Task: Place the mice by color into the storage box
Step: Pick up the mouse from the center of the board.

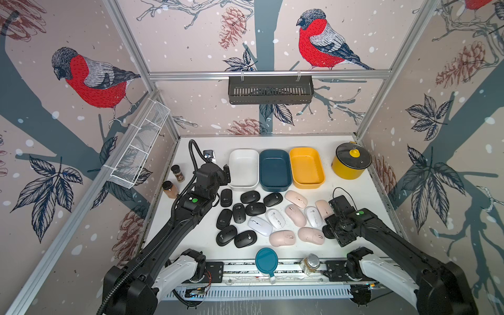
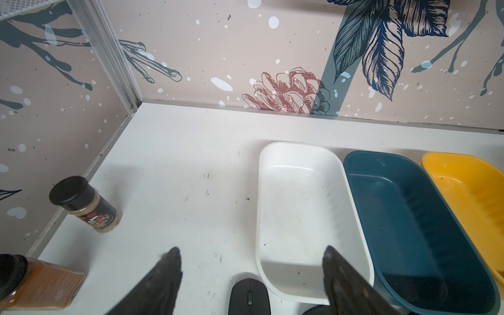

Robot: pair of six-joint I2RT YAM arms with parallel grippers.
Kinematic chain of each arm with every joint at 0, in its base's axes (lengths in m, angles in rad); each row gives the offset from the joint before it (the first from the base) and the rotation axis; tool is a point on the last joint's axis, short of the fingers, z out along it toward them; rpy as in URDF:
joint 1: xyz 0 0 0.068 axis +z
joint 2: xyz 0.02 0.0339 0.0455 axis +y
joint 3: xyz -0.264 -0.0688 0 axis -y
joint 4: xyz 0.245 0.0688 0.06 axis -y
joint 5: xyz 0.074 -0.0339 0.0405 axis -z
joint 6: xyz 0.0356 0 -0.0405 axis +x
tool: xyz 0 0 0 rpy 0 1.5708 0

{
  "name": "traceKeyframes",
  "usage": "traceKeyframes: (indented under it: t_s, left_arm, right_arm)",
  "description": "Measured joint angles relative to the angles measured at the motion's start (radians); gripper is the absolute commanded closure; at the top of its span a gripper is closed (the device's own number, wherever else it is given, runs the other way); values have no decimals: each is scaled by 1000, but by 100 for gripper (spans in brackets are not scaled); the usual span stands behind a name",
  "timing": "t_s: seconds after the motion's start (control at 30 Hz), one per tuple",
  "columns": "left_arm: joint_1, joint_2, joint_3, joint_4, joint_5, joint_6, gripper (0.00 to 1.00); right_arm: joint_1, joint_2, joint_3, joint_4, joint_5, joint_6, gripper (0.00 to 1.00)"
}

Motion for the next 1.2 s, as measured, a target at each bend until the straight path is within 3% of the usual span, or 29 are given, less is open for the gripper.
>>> traceKeyframes:
  t_s: [0.3, 0.7, 1.2]
  left_arm:
    - [0, -14, -8, 3, -23, 0, 20]
    - [0, -18, -11, 3, -39, 0, 20]
    - [0, -19, -11, 2, -42, 0, 20]
  right_arm:
    - [-27, 74, 18, -4, -33, -60, 25]
    - [-34, 136, 42, -23, -46, -113, 46]
    - [14, 60, 119, -38, -32, -119, 47]
